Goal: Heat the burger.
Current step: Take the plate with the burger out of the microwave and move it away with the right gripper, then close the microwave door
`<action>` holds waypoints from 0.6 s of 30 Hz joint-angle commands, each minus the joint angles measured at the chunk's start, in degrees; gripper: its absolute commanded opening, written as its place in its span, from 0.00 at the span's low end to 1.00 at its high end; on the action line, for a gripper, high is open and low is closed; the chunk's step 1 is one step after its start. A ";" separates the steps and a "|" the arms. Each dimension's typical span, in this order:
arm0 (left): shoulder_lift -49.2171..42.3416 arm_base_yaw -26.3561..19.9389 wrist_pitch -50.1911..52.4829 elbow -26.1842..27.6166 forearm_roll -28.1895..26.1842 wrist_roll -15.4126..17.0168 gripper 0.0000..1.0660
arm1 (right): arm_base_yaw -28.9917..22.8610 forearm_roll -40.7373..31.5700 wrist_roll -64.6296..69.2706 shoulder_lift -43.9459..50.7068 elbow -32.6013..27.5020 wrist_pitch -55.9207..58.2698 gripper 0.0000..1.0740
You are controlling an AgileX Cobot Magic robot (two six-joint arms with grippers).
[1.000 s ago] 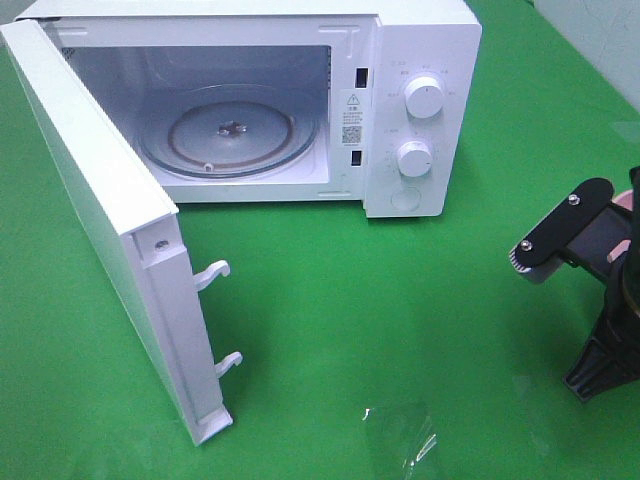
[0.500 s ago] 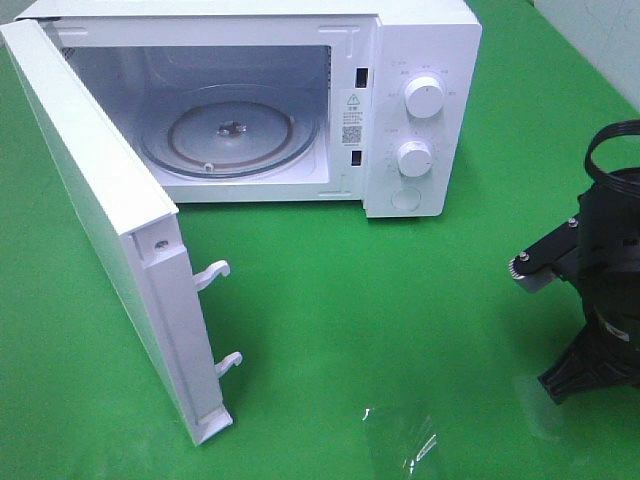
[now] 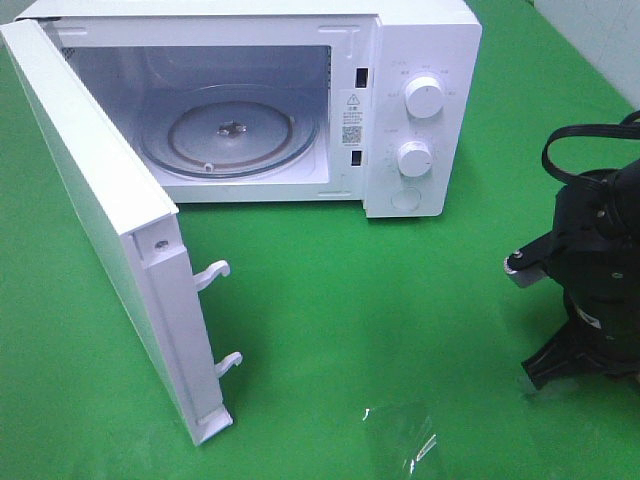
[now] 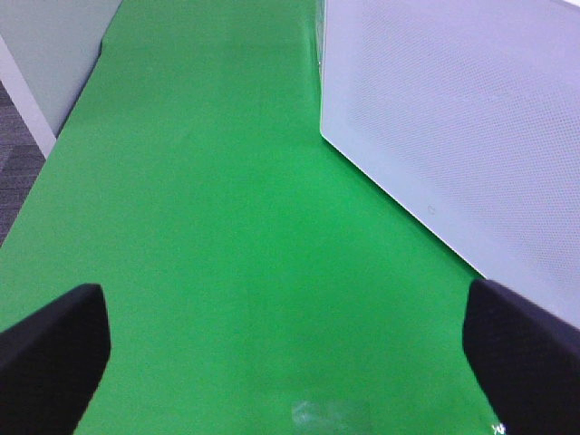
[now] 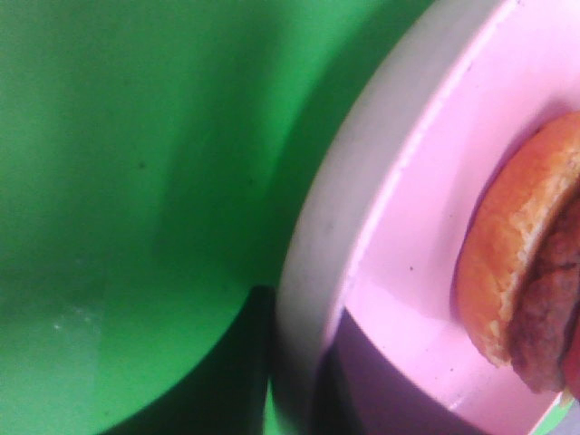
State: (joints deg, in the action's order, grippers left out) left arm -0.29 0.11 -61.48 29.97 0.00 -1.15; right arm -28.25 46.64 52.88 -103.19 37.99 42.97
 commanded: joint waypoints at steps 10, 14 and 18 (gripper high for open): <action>-0.23 -0.06 0.11 -0.23 -0.34 0.23 0.92 | 0.11 -5.50 -7.91 7.96 4.47 2.06 0.35; -0.23 -0.06 0.11 -0.23 -0.34 0.23 0.92 | 0.11 -13.69 -17.25 16.62 5.21 0.29 0.46; -0.23 -0.06 0.11 -0.23 -0.34 0.23 0.92 | 0.11 -18.39 -22.98 21.43 5.21 -0.97 0.50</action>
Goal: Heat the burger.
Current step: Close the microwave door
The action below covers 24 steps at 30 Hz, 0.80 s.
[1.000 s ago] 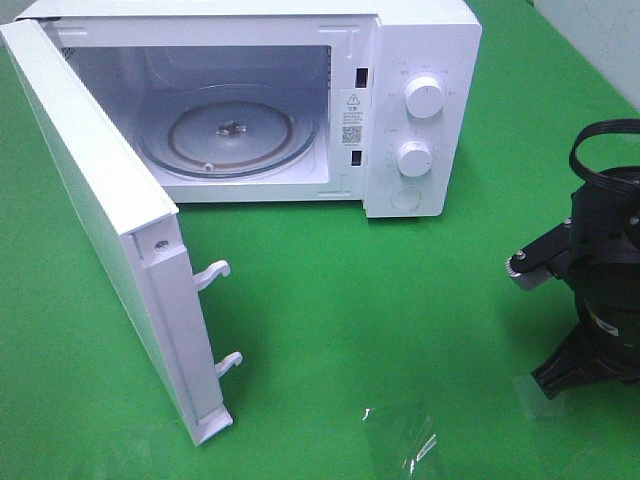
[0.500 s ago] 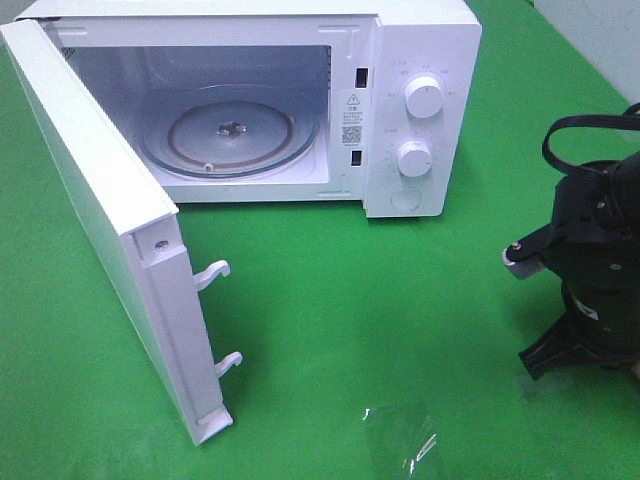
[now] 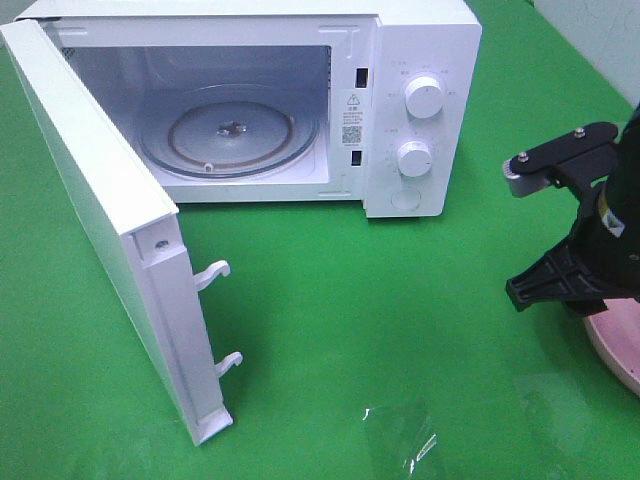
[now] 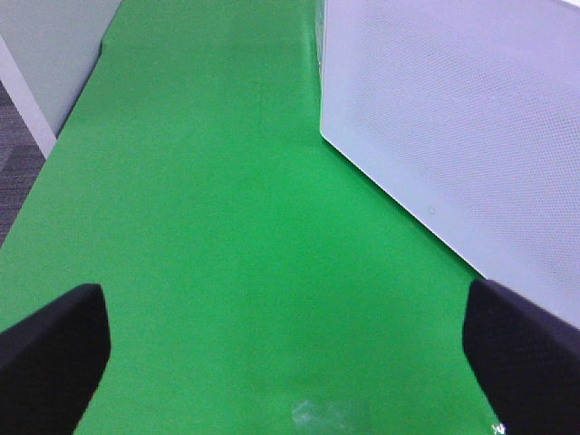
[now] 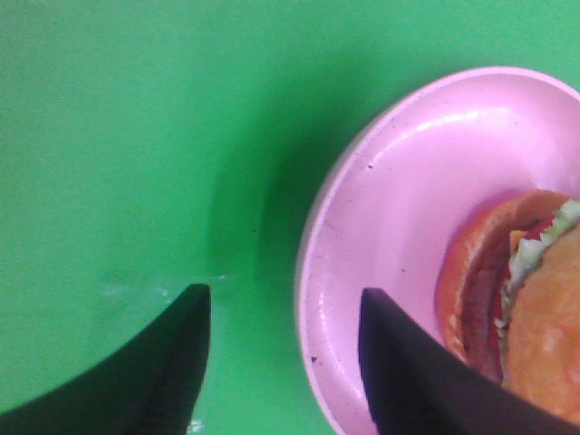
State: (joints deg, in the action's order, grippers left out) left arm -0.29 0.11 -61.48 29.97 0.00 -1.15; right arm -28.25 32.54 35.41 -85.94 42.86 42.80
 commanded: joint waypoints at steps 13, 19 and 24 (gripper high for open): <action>-0.23 -0.06 0.11 -0.23 -0.34 0.23 0.92 | 0.11 -22.80 -25.55 25.15 0.34 -0.40 0.70; -0.23 -0.06 0.11 -0.23 -0.34 0.23 0.92 | 0.11 -24.06 -26.41 35.12 0.34 5.21 0.69; -0.23 -0.06 0.11 -0.23 -0.34 0.23 0.92 | 0.11 -24.01 -26.41 41.02 0.23 10.20 0.69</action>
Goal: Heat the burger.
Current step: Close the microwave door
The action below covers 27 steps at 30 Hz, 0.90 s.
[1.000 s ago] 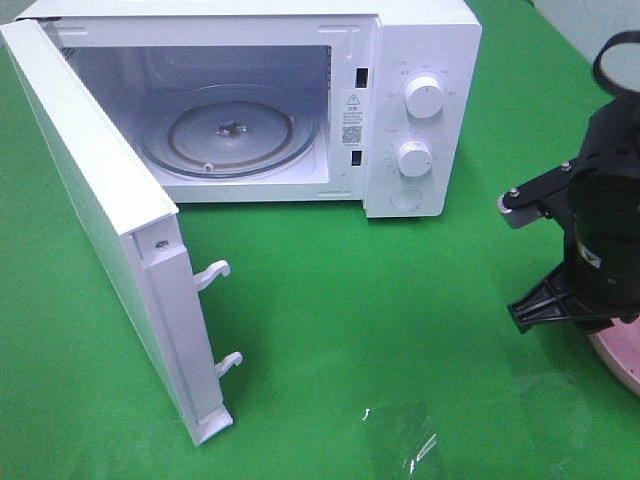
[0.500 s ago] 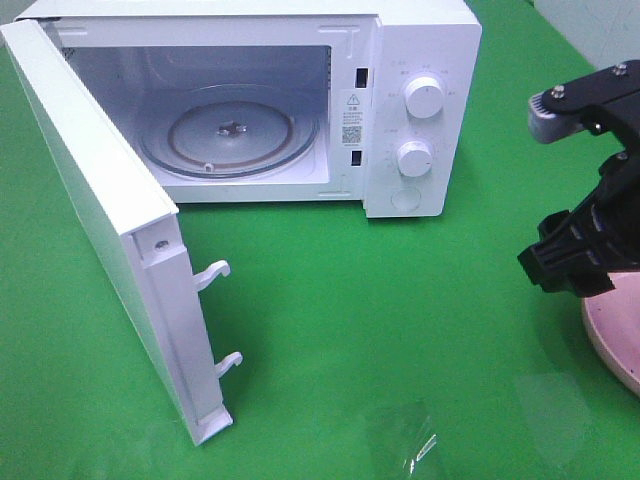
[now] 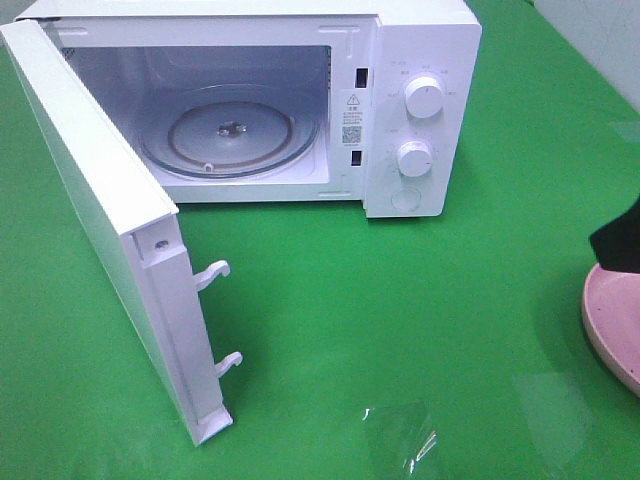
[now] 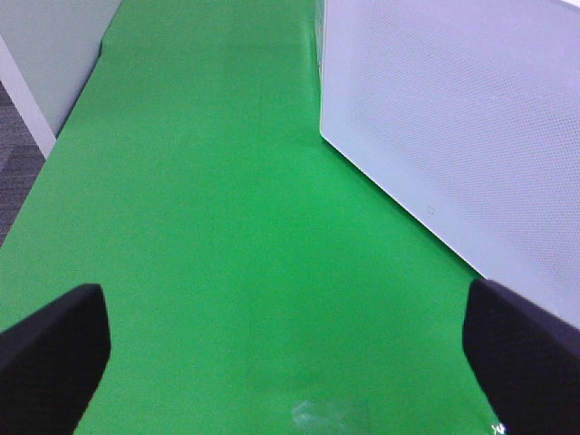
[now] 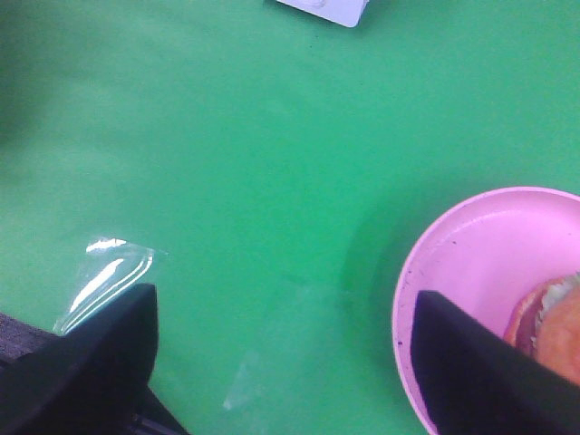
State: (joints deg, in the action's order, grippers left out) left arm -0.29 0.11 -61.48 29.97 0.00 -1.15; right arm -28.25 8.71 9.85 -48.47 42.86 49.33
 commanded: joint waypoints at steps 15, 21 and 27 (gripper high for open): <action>-0.23 -0.06 0.11 -0.23 -0.34 0.23 0.92 | 0.11 -0.40 -2.86 26.93 -9.40 9.68 0.69; -0.23 -0.06 0.11 -0.23 -0.34 0.23 0.92 | 0.34 -0.57 -2.86 33.23 -13.64 7.56 0.69; -0.23 -0.06 0.11 -0.23 -0.34 0.23 0.92 | 10.31 -4.01 -6.47 40.05 -14.61 5.79 0.69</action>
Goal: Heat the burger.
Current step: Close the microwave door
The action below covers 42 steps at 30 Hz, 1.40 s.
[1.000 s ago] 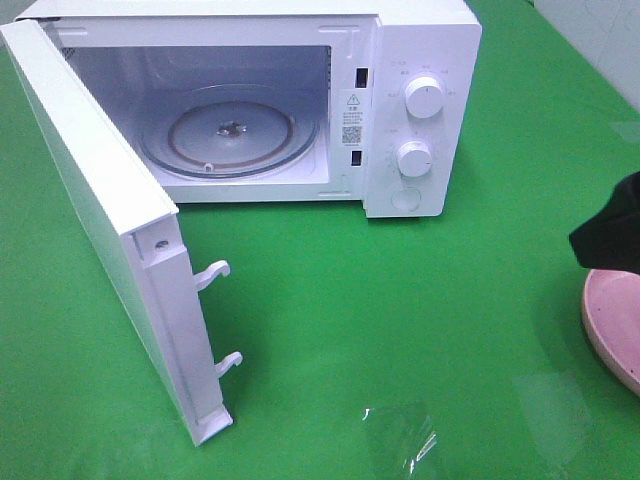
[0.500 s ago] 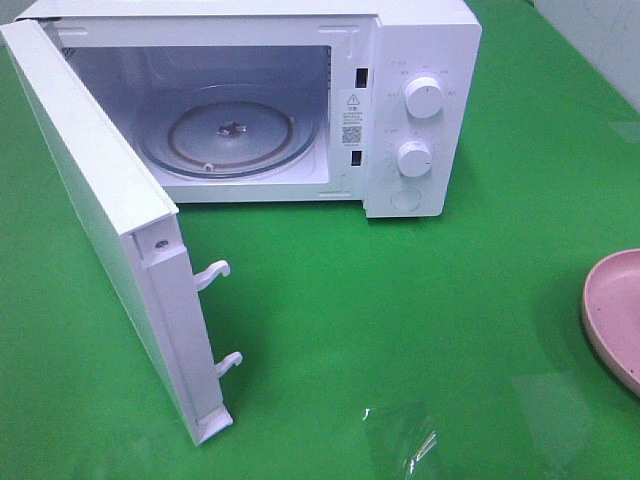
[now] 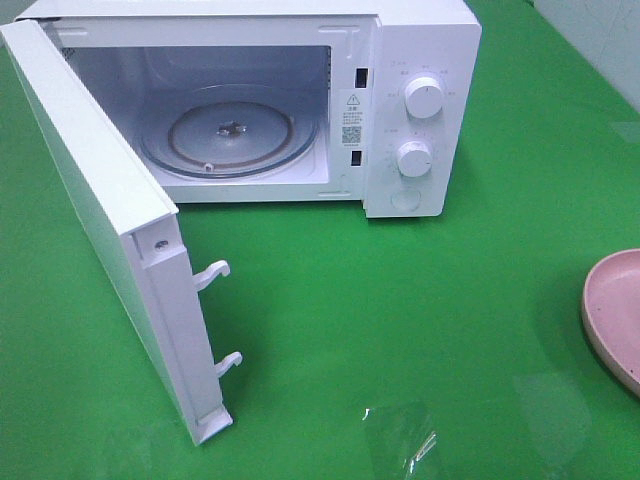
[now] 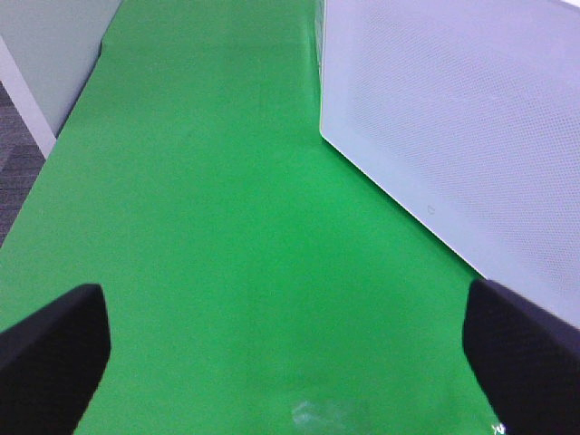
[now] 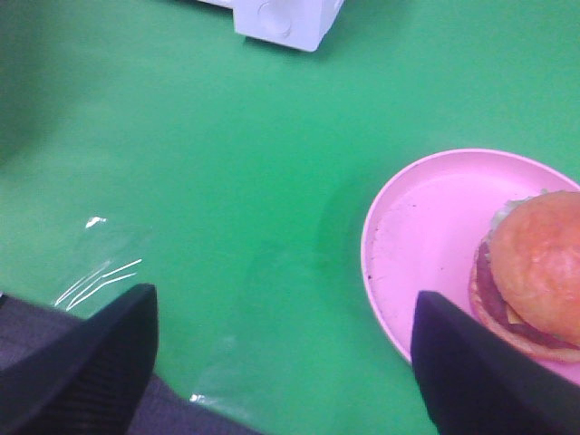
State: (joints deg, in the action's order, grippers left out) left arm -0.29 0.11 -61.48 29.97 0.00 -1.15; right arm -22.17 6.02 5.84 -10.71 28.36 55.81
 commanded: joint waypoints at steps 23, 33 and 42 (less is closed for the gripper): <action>-0.23 -0.06 0.11 -0.23 -0.34 0.23 0.92 | 20.23 -2.12 -2.75 12.49 -0.17 -0.74 0.69; -0.23 -0.06 0.11 -0.23 -0.34 0.23 0.92 | 20.23 -2.12 -2.75 12.49 -0.17 -0.74 0.69; -0.23 -0.06 0.11 -0.23 0.00 0.23 0.92 | 20.23 -2.12 -2.81 12.49 -0.17 -0.74 0.69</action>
State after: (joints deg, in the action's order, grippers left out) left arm -0.29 0.11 -61.48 29.97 0.00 -1.15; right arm -2.23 4.18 3.67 0.23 28.36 55.58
